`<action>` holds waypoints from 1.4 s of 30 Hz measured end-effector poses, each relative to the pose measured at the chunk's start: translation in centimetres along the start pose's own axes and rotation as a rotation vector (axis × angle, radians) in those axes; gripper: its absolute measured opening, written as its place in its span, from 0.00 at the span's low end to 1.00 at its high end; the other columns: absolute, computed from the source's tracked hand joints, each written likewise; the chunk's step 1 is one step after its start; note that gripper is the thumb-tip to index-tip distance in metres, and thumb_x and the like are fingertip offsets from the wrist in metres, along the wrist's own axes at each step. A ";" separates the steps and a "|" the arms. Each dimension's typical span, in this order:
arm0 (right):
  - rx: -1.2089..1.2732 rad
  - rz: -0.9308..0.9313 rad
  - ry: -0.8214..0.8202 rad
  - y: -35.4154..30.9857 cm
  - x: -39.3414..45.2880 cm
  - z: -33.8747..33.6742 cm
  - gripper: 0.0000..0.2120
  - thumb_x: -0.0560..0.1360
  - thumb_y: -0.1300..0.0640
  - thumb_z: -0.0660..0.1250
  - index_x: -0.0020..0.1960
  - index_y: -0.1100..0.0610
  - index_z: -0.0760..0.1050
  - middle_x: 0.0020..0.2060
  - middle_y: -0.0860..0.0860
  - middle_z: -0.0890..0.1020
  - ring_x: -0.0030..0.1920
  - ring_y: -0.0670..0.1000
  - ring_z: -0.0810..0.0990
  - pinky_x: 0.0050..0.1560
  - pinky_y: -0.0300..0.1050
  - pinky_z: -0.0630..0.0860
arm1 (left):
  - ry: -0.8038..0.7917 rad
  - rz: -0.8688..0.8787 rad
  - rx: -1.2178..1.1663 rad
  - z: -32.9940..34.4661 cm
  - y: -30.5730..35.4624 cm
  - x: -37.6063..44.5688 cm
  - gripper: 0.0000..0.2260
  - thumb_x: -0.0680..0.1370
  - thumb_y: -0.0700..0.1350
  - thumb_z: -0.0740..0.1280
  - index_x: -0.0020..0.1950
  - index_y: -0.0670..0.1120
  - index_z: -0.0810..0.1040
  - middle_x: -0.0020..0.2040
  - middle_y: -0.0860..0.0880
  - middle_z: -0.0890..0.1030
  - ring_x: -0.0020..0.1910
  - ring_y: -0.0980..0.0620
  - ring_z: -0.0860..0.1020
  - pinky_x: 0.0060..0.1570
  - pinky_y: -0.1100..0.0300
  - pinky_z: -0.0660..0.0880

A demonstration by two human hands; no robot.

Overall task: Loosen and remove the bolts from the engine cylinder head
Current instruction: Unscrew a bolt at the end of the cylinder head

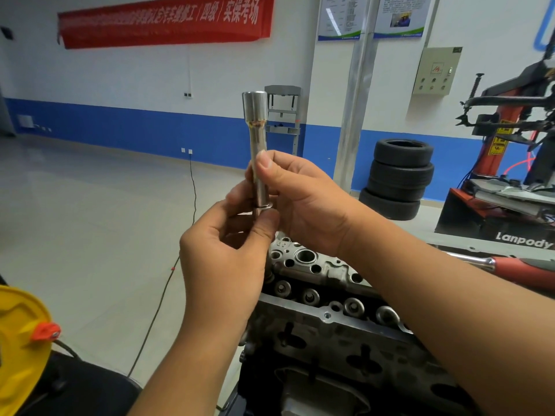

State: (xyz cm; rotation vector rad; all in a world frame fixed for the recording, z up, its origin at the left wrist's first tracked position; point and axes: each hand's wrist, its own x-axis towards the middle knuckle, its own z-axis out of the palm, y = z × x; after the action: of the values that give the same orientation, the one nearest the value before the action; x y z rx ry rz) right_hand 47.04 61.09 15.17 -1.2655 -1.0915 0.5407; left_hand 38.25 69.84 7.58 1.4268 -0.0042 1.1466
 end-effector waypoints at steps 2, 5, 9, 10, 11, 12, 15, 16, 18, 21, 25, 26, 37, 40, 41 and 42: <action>-0.023 0.000 0.015 -0.1 -0.1 0.1 0.13 0.84 0.48 0.61 0.51 0.56 0.76 0.47 0.55 0.86 0.49 0.54 0.84 0.50 0.59 0.82 | -0.049 -0.026 -0.027 0.1 0.0 0.1 0.10 0.81 0.52 0.69 0.60 0.61 0.85 0.51 0.54 0.88 0.51 0.49 0.87 0.53 0.42 0.84; -0.017 0.019 0.036 -0.2 -0.1 0.2 0.16 0.86 0.46 0.57 0.52 0.55 0.78 0.49 0.53 0.87 0.45 0.50 0.84 0.38 0.44 0.78 | -0.094 -0.051 -0.024 0.2 0.0 0.3 0.12 0.81 0.51 0.64 0.60 0.59 0.86 0.51 0.53 0.88 0.53 0.49 0.86 0.58 0.40 0.82; -0.032 0.032 0.021 0.1 0.0 0.0 0.13 0.83 0.44 0.62 0.52 0.52 0.79 0.50 0.54 0.87 0.49 0.54 0.84 0.44 0.50 0.77 | -0.033 -0.018 -0.015 0.2 -0.2 0.2 0.09 0.81 0.47 0.69 0.57 0.59 0.85 0.51 0.55 0.88 0.50 0.50 0.87 0.54 0.44 0.84; -0.028 0.024 0.016 0.2 0.1 -0.1 0.11 0.82 0.46 0.64 0.52 0.53 0.78 0.50 0.55 0.87 0.51 0.57 0.83 0.47 0.57 0.77 | -0.026 -0.005 -0.011 0.2 -0.2 0.1 0.10 0.81 0.45 0.70 0.57 0.60 0.85 0.51 0.56 0.88 0.50 0.51 0.87 0.54 0.46 0.84; -0.018 0.016 0.010 0.3 0.2 -0.2 0.10 0.81 0.47 0.65 0.51 0.54 0.76 0.49 0.56 0.87 0.51 0.59 0.83 0.50 0.64 0.75 | -0.021 0.007 -0.005 0.2 -0.2 0.1 0.10 0.81 0.44 0.71 0.56 0.60 0.85 0.51 0.57 0.88 0.51 0.52 0.87 0.53 0.48 0.84; -0.010 0.011 0.005 0.4 0.3 -0.3 0.09 0.81 0.48 0.65 0.50 0.55 0.75 0.49 0.57 0.87 0.52 0.61 0.83 0.53 0.69 0.74 | -0.020 0.016 -0.002 0.1 -0.2 0.0 0.10 0.81 0.45 0.72 0.56 0.60 0.85 0.51 0.57 0.88 0.51 0.53 0.87 0.54 0.49 0.84; -0.023 0.006 -0.007 0.3 0.2 -0.6 0.10 0.81 0.48 0.65 0.49 0.55 0.75 0.50 0.56 0.87 0.51 0.59 0.84 0.52 0.61 0.74 | -0.032 0.009 -0.011 0.1 -0.1 0.1 0.07 0.81 0.48 0.72 0.56 0.60 0.86 0.51 0.57 0.88 0.51 0.52 0.87 0.55 0.49 0.84; -0.023 0.003 -0.011 0.3 0.2 -0.6 0.10 0.81 0.48 0.64 0.49 0.55 0.75 0.50 0.56 0.87 0.49 0.56 0.84 0.49 0.56 0.76 | -0.043 -0.003 -0.026 0.0 0.0 0.1 0.07 0.81 0.50 0.71 0.56 0.59 0.86 0.50 0.55 0.88 0.51 0.51 0.87 0.55 0.47 0.84; -0.009 -0.004 -0.022 0.2 0.1 -0.5 0.11 0.82 0.49 0.62 0.49 0.55 0.76 0.50 0.56 0.87 0.45 0.52 0.85 0.38 0.46 0.77 | -0.071 -0.046 -0.062 0.0 0.0 0.2 0.10 0.81 0.52 0.67 0.58 0.57 0.87 0.49 0.52 0.88 0.51 0.48 0.87 0.56 0.43 0.83; 0.007 0.000 -0.016 0.2 0.1 -0.3 0.12 0.84 0.48 0.61 0.52 0.55 0.78 0.52 0.56 0.87 0.48 0.52 0.85 0.43 0.48 0.81 | -0.095 -0.068 -0.067 0.1 0.0 0.3 0.13 0.82 0.51 0.63 0.60 0.56 0.86 0.51 0.52 0.88 0.52 0.48 0.87 0.59 0.41 0.82; -0.020 0.032 -0.006 0.2 0.2 -0.3 0.15 0.84 0.46 0.61 0.54 0.55 0.80 0.52 0.56 0.87 0.54 0.56 0.84 0.65 0.70 0.76 | -0.026 -0.025 -0.065 0.1 0.0 0.3 0.10 0.81 0.42 0.70 0.54 0.58 0.86 0.50 0.54 0.88 0.51 0.50 0.87 0.57 0.43 0.83; -0.023 0.039 0.003 0.2 0.2 -0.3 0.14 0.83 0.45 0.62 0.54 0.55 0.80 0.50 0.56 0.87 0.54 0.57 0.84 0.68 0.73 0.71 | -0.020 -0.022 -0.074 0.1 0.0 0.2 0.11 0.81 0.40 0.71 0.55 0.57 0.86 0.50 0.54 0.89 0.51 0.51 0.87 0.57 0.44 0.83; 0.003 -0.005 -0.008 0.0 0.2 -0.5 0.11 0.81 0.49 0.64 0.48 0.58 0.72 0.46 0.57 0.87 0.50 0.56 0.86 0.56 0.62 0.76 | -0.104 -0.081 -0.137 -0.2 -0.1 0.4 0.13 0.81 0.47 0.66 0.63 0.53 0.85 0.56 0.52 0.88 0.58 0.47 0.86 0.62 0.39 0.80; 0.006 -0.013 -0.001 0.0 0.1 -0.6 0.11 0.81 0.50 0.63 0.49 0.58 0.73 0.48 0.58 0.87 0.52 0.58 0.86 0.60 0.69 0.73 | -0.140 -0.110 -0.104 -0.1 -0.2 0.6 0.14 0.80 0.46 0.64 0.61 0.53 0.86 0.55 0.51 0.88 0.57 0.46 0.86 0.64 0.38 0.79; 0.001 -0.011 0.004 0.0 0.1 -0.6 0.12 0.81 0.50 0.63 0.50 0.59 0.73 0.49 0.59 0.87 0.53 0.59 0.85 0.63 0.72 0.72 | -0.130 -0.094 -0.083 -0.1 -0.1 0.6 0.13 0.80 0.47 0.64 0.60 0.54 0.86 0.55 0.52 0.88 0.56 0.47 0.86 0.62 0.39 0.80; 0.000 -0.007 0.004 0.0 0.1 -0.5 0.12 0.82 0.49 0.63 0.52 0.59 0.74 0.50 0.60 0.87 0.55 0.61 0.84 0.66 0.76 0.69 | -0.111 -0.072 -0.068 0.0 -0.1 0.6 0.12 0.79 0.46 0.65 0.58 0.56 0.86 0.54 0.53 0.88 0.55 0.49 0.86 0.60 0.41 0.81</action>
State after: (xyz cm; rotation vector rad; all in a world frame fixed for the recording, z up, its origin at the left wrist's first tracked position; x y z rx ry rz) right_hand 47.58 60.96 15.22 -1.2617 -1.0922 0.5324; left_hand 38.59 70.25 7.80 1.4177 -0.0686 0.9988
